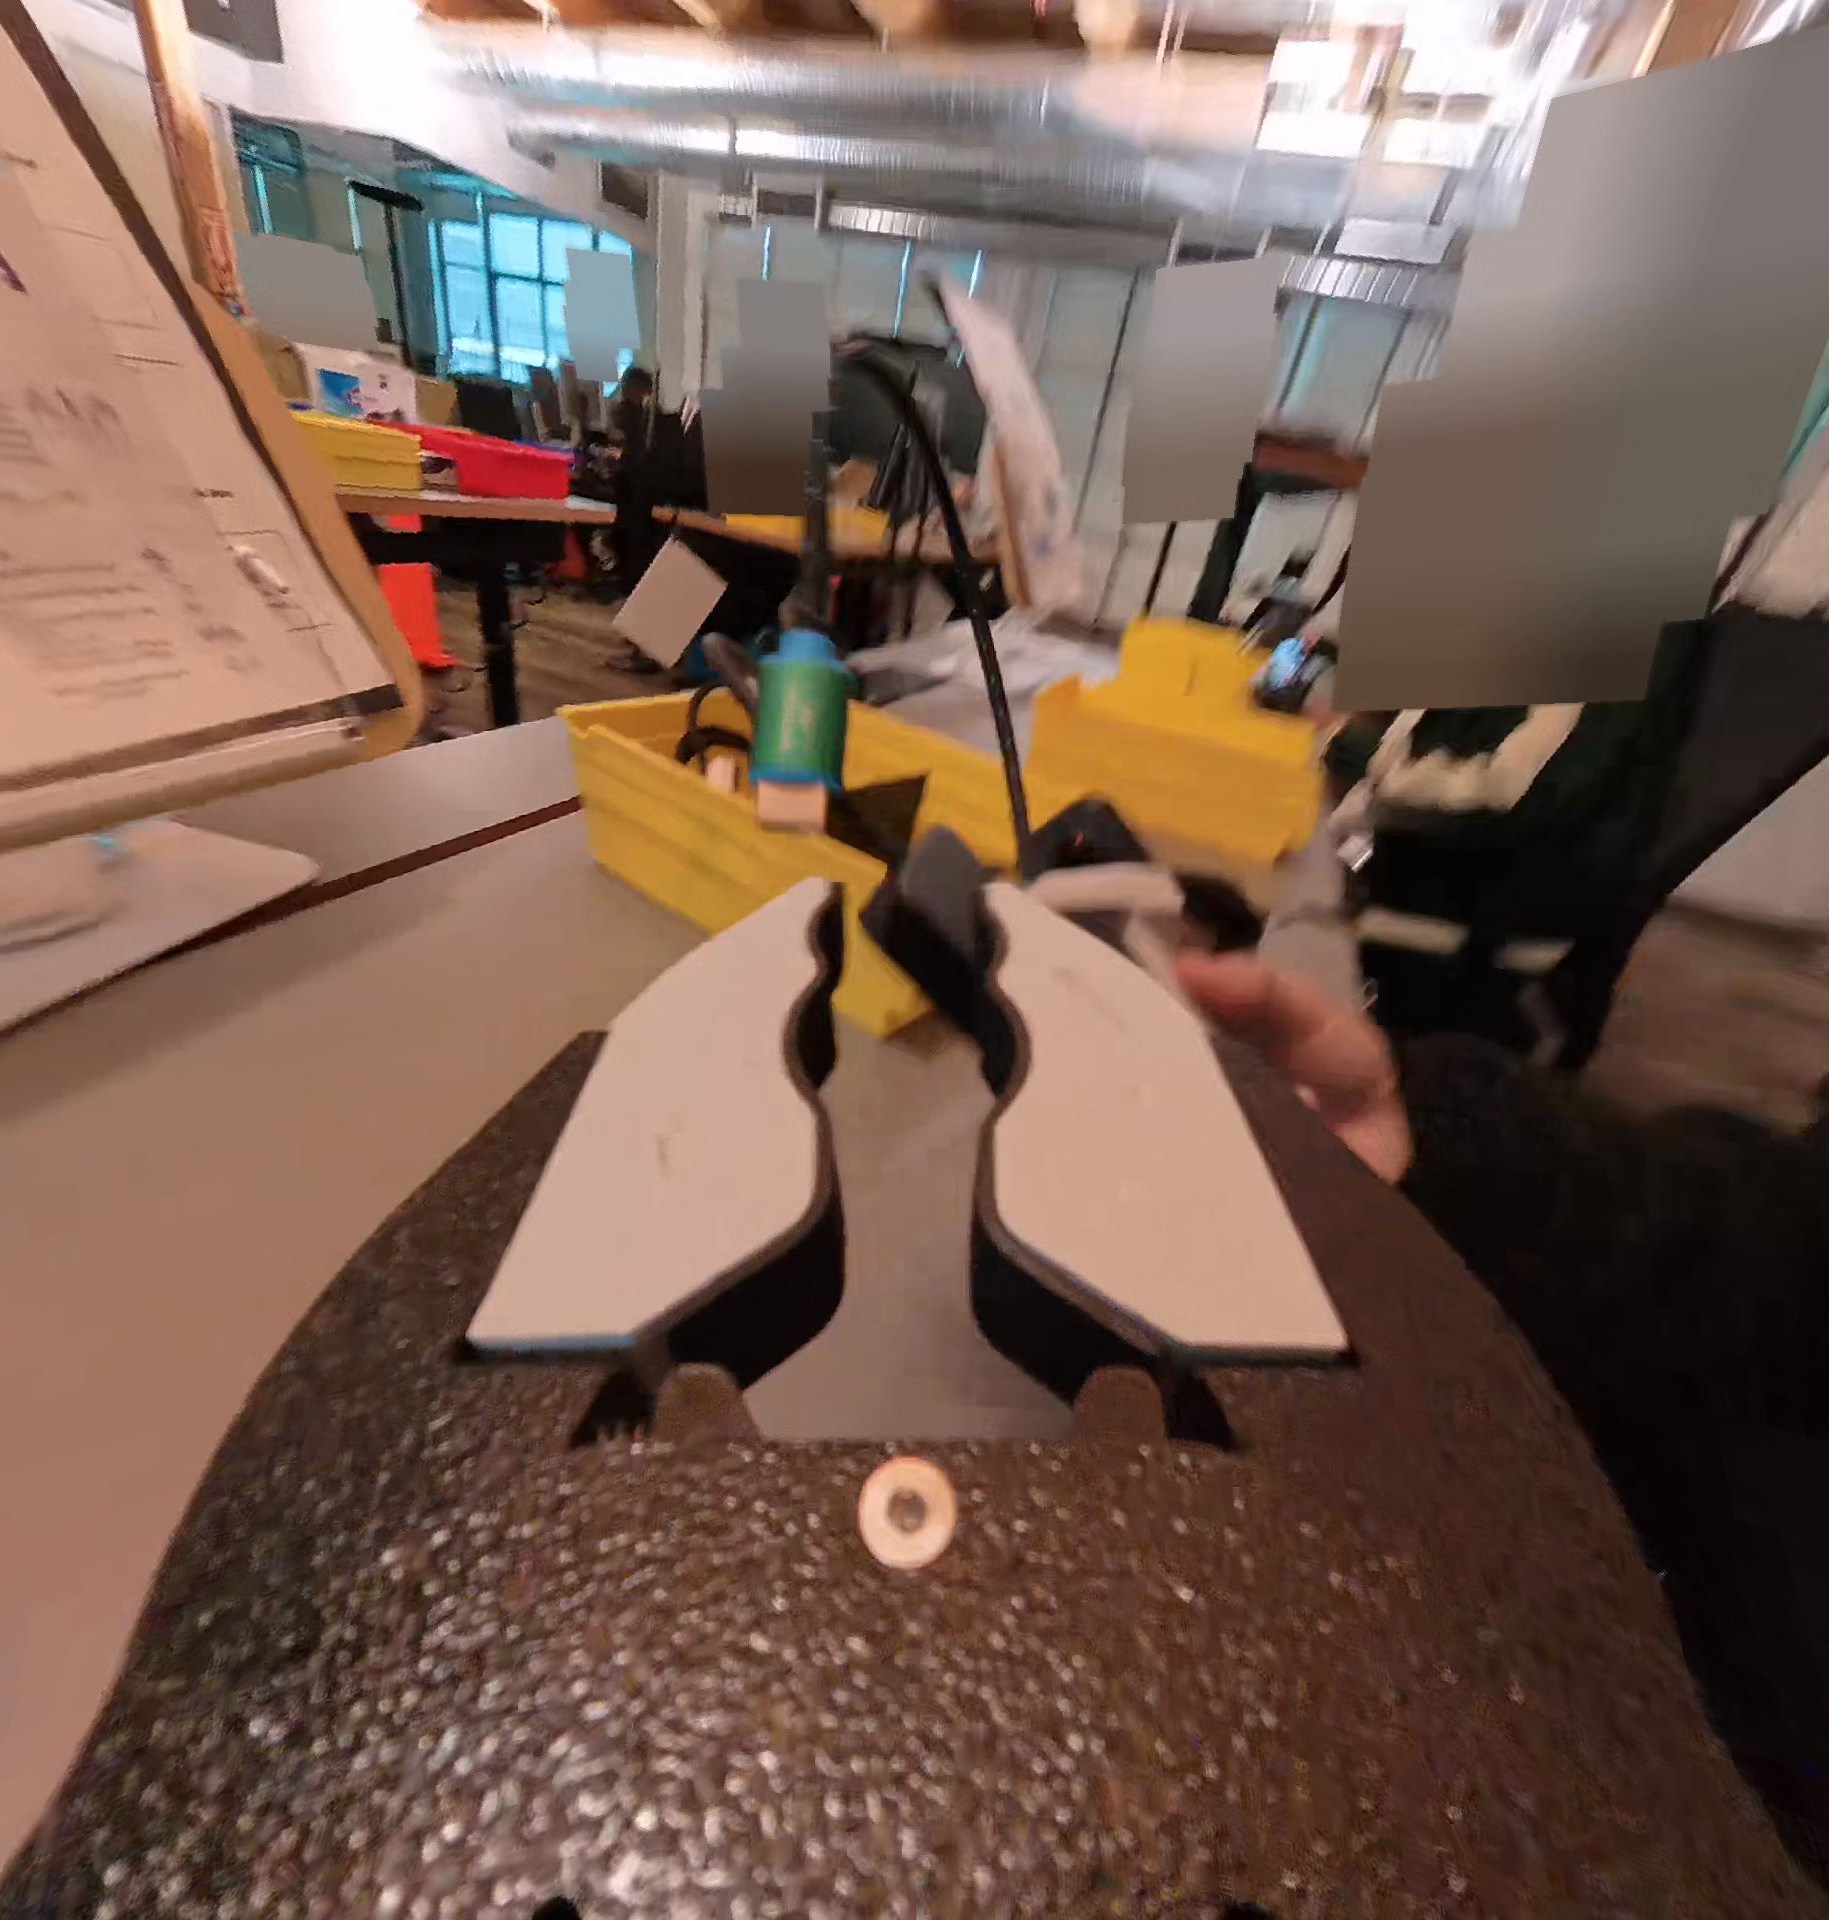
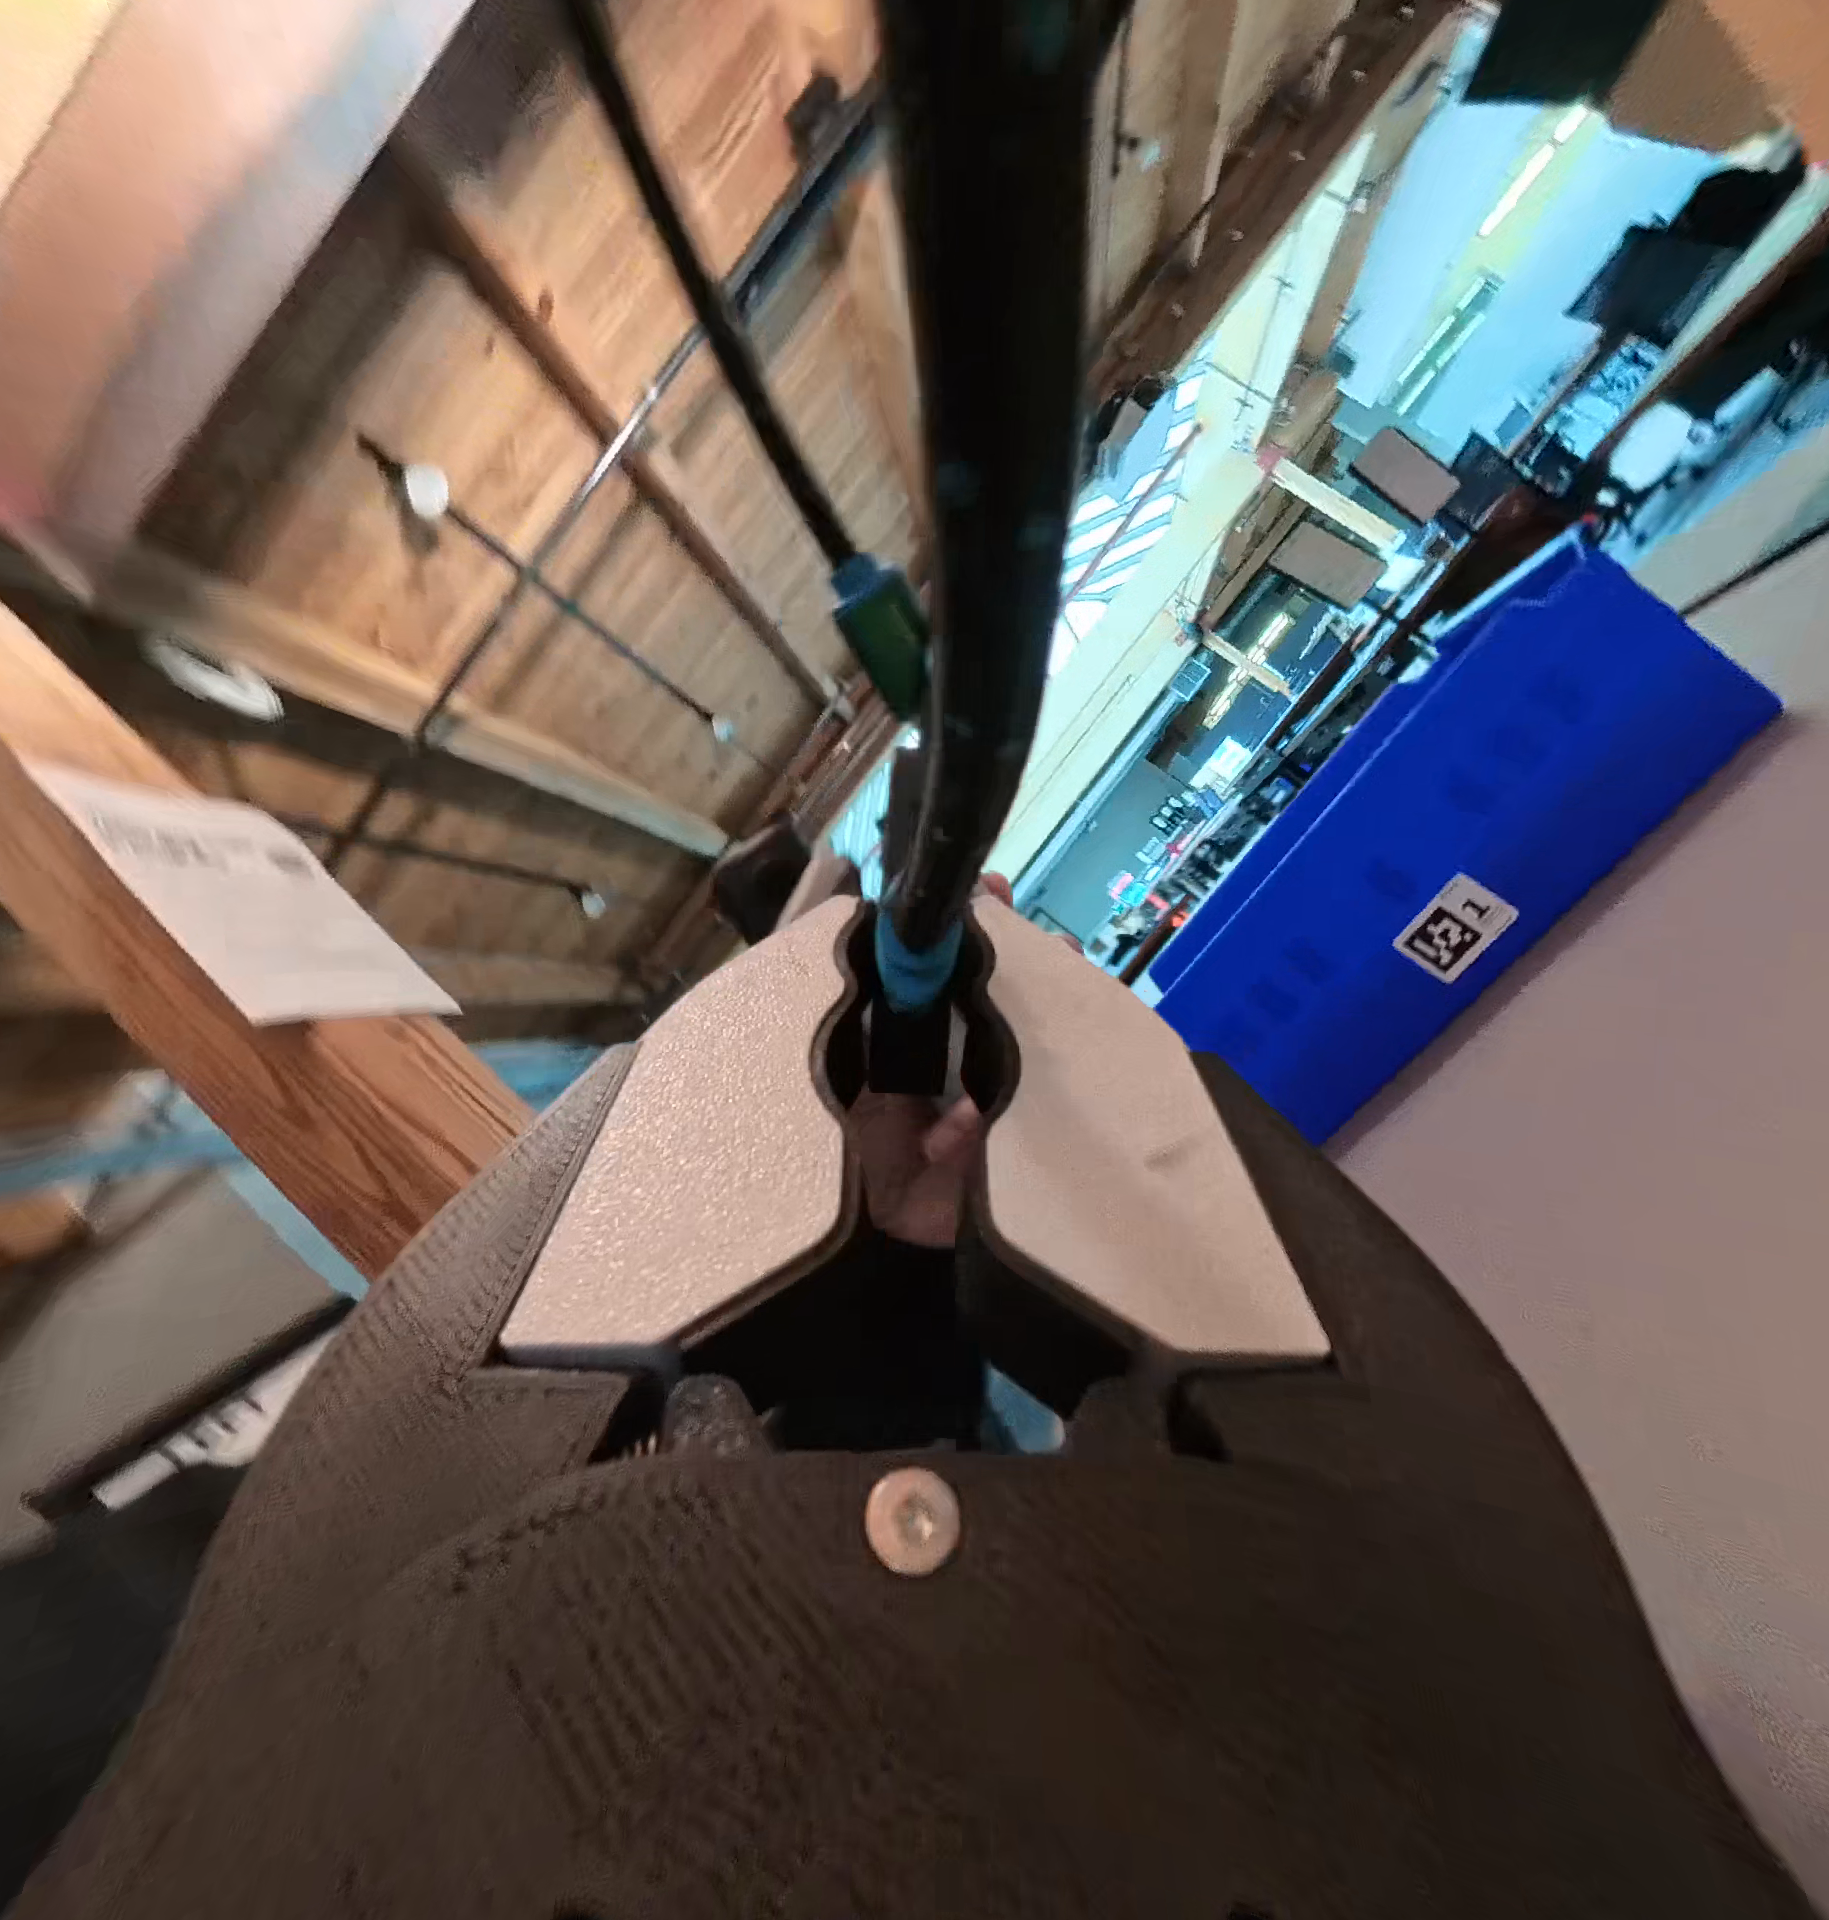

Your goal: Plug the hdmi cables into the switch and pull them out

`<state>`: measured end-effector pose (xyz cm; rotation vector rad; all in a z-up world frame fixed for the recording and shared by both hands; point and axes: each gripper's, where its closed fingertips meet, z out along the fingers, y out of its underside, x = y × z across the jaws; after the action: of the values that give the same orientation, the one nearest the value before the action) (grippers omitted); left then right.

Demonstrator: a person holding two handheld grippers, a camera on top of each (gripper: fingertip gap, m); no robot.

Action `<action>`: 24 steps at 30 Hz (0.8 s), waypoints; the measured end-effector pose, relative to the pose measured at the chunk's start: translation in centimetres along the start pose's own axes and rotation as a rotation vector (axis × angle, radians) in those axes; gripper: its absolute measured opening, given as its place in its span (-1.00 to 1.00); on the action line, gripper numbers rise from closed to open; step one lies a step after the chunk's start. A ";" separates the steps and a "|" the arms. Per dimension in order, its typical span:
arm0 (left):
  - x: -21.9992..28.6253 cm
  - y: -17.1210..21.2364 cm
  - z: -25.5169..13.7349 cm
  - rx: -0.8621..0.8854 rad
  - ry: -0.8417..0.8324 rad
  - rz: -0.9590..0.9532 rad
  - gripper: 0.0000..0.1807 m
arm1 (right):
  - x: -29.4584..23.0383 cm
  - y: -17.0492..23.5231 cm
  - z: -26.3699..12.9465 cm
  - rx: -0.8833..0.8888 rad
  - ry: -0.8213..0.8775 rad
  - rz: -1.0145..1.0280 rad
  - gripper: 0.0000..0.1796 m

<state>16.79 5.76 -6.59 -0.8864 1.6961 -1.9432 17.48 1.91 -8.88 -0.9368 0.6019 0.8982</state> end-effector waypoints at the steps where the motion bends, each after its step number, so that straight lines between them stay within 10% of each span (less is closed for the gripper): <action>1: -0.2 0.6 -0.5 -0.045 -0.024 0.072 -0.61 | 0.2 -0.4 -0.3 0.023 0.003 0.046 -0.84; 11: 0.9 5.6 -1.4 -0.207 -0.059 0.581 -0.08 | 1.7 1.9 -0.7 -0.093 0.086 0.109 -0.84; 24: 1.6 9.1 -0.6 -0.277 -0.008 0.683 -0.14 | 2.3 5.9 -1.3 -0.255 0.187 0.021 -0.84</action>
<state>14.28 3.53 -15.23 -0.3159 1.9567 -1.2696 13.52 3.40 -13.79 -1.2565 0.6673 0.9259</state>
